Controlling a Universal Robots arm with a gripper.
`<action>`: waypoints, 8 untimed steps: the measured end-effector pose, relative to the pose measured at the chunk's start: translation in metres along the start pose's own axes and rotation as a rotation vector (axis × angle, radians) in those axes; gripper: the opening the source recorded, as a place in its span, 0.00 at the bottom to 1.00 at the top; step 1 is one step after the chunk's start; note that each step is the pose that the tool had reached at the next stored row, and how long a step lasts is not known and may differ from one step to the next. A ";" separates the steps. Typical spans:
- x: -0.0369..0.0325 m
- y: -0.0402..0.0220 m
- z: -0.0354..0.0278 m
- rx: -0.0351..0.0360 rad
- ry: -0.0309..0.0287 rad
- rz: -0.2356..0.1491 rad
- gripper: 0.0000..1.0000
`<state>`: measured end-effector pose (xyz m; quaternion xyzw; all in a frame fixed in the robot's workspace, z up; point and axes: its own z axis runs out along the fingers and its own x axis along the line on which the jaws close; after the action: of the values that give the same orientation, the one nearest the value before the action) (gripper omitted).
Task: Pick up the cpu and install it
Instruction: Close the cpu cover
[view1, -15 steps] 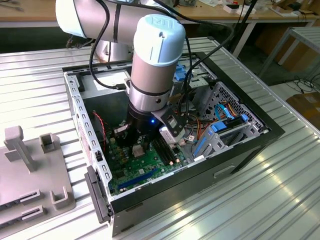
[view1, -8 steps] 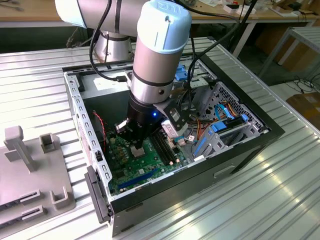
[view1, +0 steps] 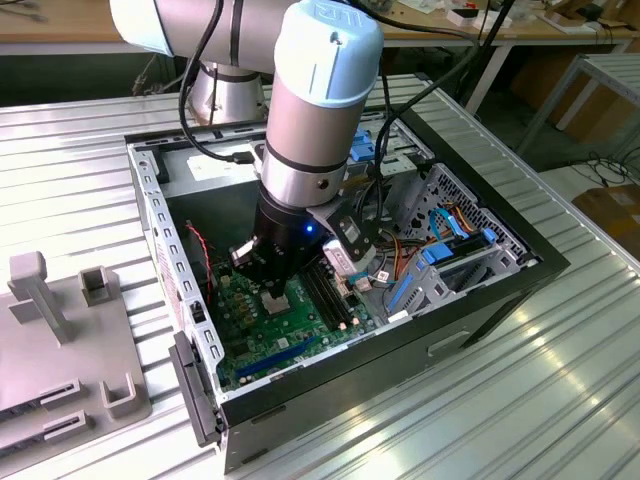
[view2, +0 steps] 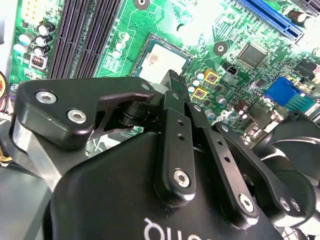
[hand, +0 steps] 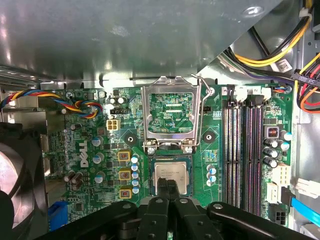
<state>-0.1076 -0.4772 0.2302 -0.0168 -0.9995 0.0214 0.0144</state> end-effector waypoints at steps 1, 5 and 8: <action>0.0000 0.0000 0.0000 0.0000 0.0000 0.000 0.11; -0.0066 0.0003 -0.0002 0.0001 0.0000 0.000 0.11; -0.0188 0.0009 -0.0002 0.0000 -0.0001 -0.002 0.11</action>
<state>-0.0888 -0.4769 0.2299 -0.0159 -0.9995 0.0214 0.0144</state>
